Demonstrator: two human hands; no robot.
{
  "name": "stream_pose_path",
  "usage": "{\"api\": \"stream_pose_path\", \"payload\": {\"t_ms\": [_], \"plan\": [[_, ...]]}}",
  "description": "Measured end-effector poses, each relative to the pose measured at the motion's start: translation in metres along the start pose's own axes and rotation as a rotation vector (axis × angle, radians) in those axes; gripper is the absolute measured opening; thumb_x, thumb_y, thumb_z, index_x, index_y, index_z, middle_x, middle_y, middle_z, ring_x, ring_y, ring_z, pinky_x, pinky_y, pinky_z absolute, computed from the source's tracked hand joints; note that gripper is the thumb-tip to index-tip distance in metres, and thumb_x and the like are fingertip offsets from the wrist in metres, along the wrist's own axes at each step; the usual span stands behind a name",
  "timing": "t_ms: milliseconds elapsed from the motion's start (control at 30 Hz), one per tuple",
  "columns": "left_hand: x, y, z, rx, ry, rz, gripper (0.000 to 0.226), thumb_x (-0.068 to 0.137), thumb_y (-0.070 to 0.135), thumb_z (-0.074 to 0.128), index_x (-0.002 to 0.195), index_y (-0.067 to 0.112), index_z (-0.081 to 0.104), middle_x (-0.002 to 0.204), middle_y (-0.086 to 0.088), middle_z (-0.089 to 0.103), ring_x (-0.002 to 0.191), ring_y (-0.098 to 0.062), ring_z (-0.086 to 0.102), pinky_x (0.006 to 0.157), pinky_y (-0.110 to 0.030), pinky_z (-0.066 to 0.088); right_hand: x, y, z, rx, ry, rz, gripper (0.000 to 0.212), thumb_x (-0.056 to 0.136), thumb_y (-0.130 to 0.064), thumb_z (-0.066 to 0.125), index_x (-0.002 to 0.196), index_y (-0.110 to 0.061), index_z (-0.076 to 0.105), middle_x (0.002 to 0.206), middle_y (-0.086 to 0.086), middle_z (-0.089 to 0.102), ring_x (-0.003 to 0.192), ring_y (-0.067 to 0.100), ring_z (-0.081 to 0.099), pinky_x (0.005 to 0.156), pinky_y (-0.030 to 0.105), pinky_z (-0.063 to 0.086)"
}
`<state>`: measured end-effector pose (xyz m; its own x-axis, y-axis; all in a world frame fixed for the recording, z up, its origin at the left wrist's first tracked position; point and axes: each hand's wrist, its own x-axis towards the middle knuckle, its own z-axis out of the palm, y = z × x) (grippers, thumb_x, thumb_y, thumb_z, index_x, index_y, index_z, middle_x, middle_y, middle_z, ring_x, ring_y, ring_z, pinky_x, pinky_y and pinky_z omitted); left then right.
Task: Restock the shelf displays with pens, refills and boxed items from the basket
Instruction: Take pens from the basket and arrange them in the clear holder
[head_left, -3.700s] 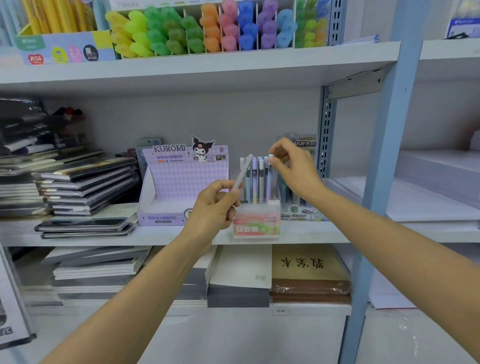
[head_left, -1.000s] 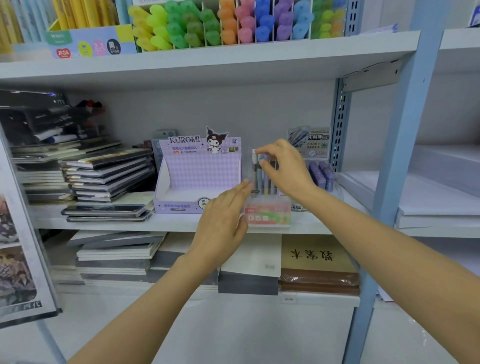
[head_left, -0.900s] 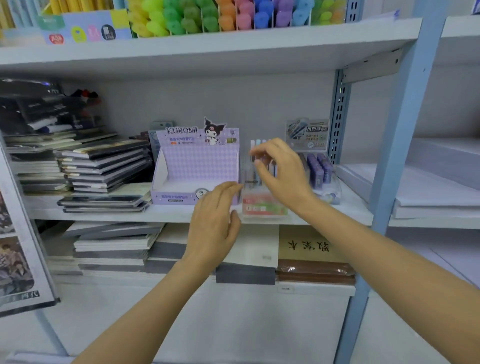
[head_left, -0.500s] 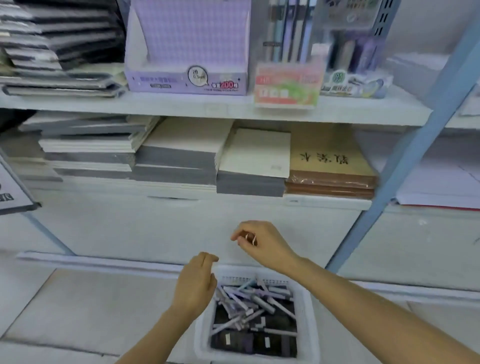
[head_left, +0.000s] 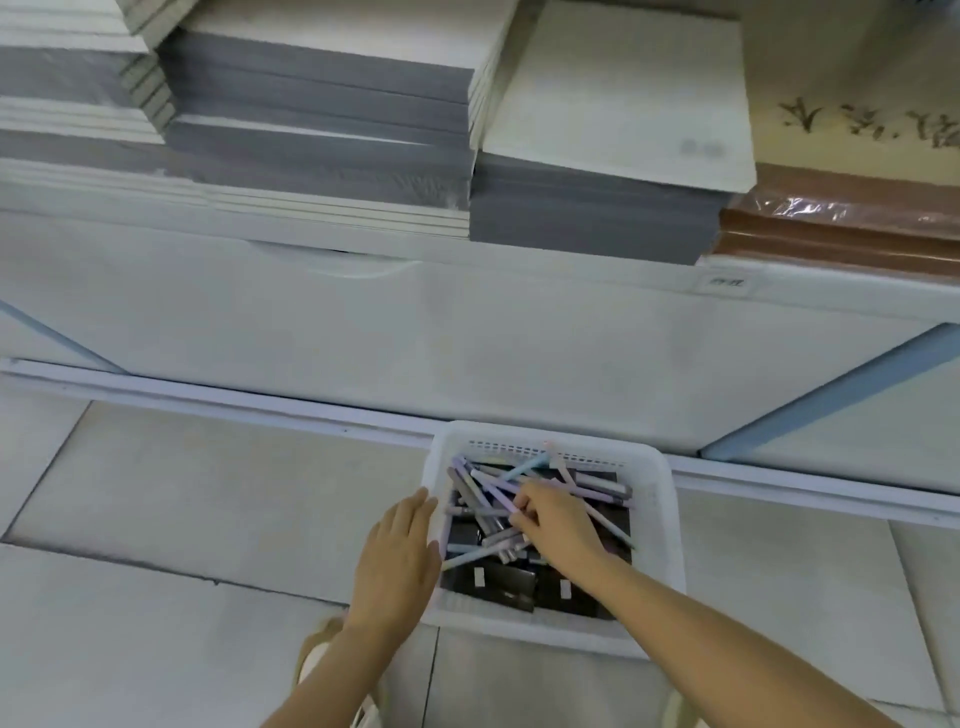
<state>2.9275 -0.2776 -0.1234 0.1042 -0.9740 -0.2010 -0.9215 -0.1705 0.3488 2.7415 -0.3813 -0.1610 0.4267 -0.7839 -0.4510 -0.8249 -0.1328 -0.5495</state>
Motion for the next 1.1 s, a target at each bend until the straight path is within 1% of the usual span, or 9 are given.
{"api": "stream_pose_path", "payload": {"t_ms": [67,167,233,333,533,700,933,1033,1100], "plan": [[0.002,0.003,0.0,0.029,0.108,0.075,0.034,0.075,0.007,0.079,0.108,0.008,0.069,0.116,-0.015,0.064,0.101,-0.032,0.064,0.082,-0.041,0.055,0.003,0.005,-0.003,0.004,-0.017,-0.01,0.005,0.094,-0.027,0.059,0.093,-0.023,0.061,0.081,-0.007,0.064,0.068,0.004,0.059,0.067,0.022,0.052],[0.01,0.013,0.0,0.044,0.145,0.221,0.028,0.066,0.015,0.087,0.087,0.013,0.069,0.092,-0.005,0.063,0.08,-0.025,0.062,0.065,-0.033,0.052,0.005,0.015,-0.026,0.0,-0.041,-0.075,0.007,0.093,-0.029,0.06,0.097,-0.026,0.065,0.087,-0.01,0.067,0.071,0.003,0.062,0.068,0.017,0.05],[0.017,0.023,0.006,0.071,0.062,0.286,0.038,0.061,0.027,0.089,0.09,0.014,0.069,0.093,-0.003,0.063,0.083,-0.023,0.062,0.066,-0.032,0.052,0.003,0.025,-0.044,-0.004,-0.027,-0.094,0.006,0.092,-0.03,0.062,0.094,-0.027,0.067,0.086,-0.011,0.067,0.071,0.002,0.062,0.066,0.015,0.047],[0.031,0.038,0.019,0.176,-0.089,0.261,0.054,0.065,0.044,0.083,0.109,0.016,0.067,0.109,-0.003,0.064,0.101,-0.025,0.061,0.083,-0.035,0.053,-0.004,0.047,-0.062,-0.022,-0.004,-0.072,0.005,0.09,-0.029,0.065,0.089,-0.026,0.068,0.084,-0.01,0.064,0.072,0.005,0.059,0.066,0.02,0.046],[0.05,0.046,0.047,0.345,-0.23,0.285,0.035,0.092,0.029,0.058,0.125,0.018,0.052,0.125,-0.005,0.056,0.119,-0.025,0.052,0.11,-0.041,0.034,-0.022,0.076,-0.067,0.002,-0.057,-0.038,0.007,0.087,-0.021,0.068,0.094,-0.019,0.069,0.086,-0.008,0.066,0.077,0.006,0.061,0.072,0.023,0.053],[0.059,0.056,0.051,0.329,-0.253,0.243,0.026,0.096,0.031,0.052,0.117,0.017,0.053,0.12,-0.004,0.058,0.108,-0.02,0.058,0.098,-0.036,0.044,-0.018,0.076,-0.071,-0.029,-0.017,-0.073,0.007,0.087,-0.023,0.067,0.093,-0.02,0.069,0.085,-0.007,0.064,0.074,0.006,0.058,0.067,0.02,0.048],[0.071,0.069,0.046,0.416,-0.362,0.262,0.038,0.099,0.029,0.05,0.13,0.007,0.047,0.132,-0.01,0.048,0.119,-0.022,0.053,0.094,-0.037,0.049,-0.017,0.08,-0.078,0.022,-0.002,-0.061,0.008,0.089,-0.026,0.065,0.092,-0.02,0.069,0.087,-0.006,0.064,0.076,0.006,0.059,0.067,0.018,0.045],[0.077,0.064,0.033,0.315,-0.397,0.214,0.027,0.102,0.022,0.045,0.125,0.009,0.051,0.12,-0.007,0.06,0.1,-0.019,0.062,0.08,-0.029,0.052,-0.016,0.082,-0.086,0.041,0.045,-0.071,0.009,0.091,-0.026,0.065,0.094,-0.02,0.069,0.086,-0.008,0.064,0.075,0.002,0.058,0.065,0.01,0.04],[0.079,0.059,0.023,0.211,-0.408,0.207,0.025,0.104,0.026,0.04,0.122,0.012,0.049,0.105,-0.004,0.062,0.081,-0.017,0.056,0.067,-0.026,0.043,-0.017,0.082,-0.091,0.062,0.076,-0.086,0.009,0.091,-0.027,0.065,0.094,-0.02,0.07,0.085,-0.01,0.063,0.074,0.0,0.058,0.064,0.007,0.039]]}}
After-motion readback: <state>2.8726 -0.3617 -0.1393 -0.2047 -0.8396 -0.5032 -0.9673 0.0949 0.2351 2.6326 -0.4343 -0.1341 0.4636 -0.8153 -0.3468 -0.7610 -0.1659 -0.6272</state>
